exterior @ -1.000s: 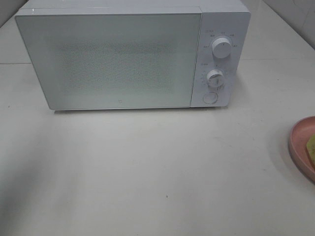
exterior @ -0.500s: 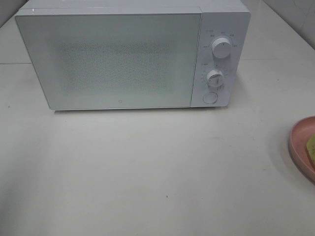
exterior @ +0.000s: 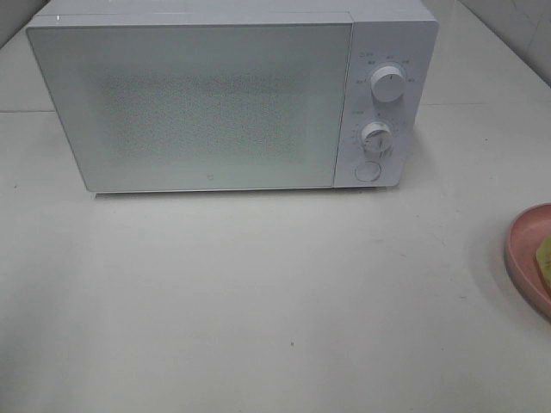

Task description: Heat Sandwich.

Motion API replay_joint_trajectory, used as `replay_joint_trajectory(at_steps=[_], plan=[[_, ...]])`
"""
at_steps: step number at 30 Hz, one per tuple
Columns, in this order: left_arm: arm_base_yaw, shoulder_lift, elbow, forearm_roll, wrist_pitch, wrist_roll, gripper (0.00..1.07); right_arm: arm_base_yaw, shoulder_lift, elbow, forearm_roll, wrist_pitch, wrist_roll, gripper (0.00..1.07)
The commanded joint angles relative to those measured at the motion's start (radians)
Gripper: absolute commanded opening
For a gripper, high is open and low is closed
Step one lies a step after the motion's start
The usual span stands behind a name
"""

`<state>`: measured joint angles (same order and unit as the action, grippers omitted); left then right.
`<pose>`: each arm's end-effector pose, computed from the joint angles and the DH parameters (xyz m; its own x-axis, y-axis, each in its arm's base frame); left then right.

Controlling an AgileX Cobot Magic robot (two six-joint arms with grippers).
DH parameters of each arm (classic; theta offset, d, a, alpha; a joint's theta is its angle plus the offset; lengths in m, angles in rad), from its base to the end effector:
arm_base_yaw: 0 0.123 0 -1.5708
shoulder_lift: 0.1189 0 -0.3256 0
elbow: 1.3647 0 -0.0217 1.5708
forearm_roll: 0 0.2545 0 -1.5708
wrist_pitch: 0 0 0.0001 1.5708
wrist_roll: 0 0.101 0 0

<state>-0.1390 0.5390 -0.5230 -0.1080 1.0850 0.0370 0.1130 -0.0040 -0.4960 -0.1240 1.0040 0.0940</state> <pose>0.0461 -0.0162 0.2766 -0.8419 0.1041 -0.5295 0.1766 0.9803 -0.0880 -0.0303 -0.0140 0.2790 -0.3994 -0.0181 -0.9166 -0.0063 0.9998 -0.0170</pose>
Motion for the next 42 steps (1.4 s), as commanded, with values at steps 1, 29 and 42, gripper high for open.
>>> replay_joint_trajectory(at_steps=[1, 29, 42], plan=[[0.001, -0.026, 0.006, -0.003, -0.012, -0.003, 0.98, -0.006, -0.028, 0.001, 0.001, -0.007, -0.007, 0.75], [0.167, -0.567, 0.006, -0.001, -0.013, -0.002, 0.98, -0.006, -0.028, 0.001, 0.002, -0.007, -0.01, 0.75], [0.167, -0.566, 0.006, -0.001, -0.013, -0.002, 0.98, -0.006, -0.028, 0.001, 0.002, -0.007, -0.01, 0.75]])
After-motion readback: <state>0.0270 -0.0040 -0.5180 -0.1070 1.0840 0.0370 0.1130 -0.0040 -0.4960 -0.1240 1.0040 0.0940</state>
